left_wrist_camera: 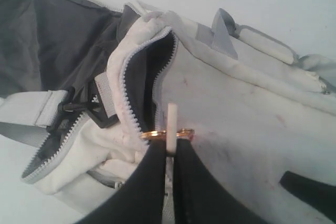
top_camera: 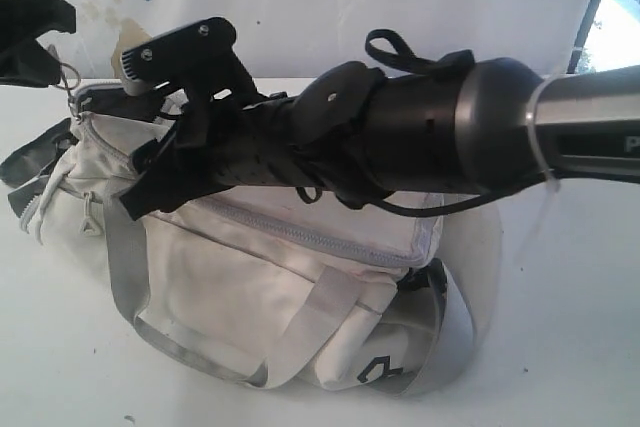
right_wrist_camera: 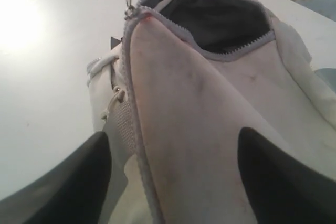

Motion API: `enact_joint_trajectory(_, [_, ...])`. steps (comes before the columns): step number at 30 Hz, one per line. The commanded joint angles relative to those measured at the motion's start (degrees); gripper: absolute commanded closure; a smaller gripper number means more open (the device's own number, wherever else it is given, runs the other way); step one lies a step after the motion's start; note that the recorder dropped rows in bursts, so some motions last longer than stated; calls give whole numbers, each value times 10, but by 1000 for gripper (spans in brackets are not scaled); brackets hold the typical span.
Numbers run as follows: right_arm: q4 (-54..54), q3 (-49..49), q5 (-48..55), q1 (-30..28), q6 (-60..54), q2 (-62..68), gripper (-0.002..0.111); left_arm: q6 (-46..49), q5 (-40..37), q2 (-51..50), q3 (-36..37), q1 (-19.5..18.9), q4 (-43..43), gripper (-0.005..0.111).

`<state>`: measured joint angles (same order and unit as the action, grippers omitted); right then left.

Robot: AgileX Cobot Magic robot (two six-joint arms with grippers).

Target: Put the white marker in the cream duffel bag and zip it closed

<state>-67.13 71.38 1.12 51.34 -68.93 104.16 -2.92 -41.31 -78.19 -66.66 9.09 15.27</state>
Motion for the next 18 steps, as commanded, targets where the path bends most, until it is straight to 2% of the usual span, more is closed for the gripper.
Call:
enact_joint_trajectory(1, [-1, 26, -18, 14, -33, 24, 45, -59, 13, 8, -1, 3, -3, 107])
enact_joint_trajectory(15, [1, 104, -27, 24, -59, 96, 45, -62, 7, 8, -1, 3, -3, 107])
enact_joint_trajectory(18, [1, 113, -26, 24, -59, 113, 52, -62, 7, 8, -1, 3, -3, 107])
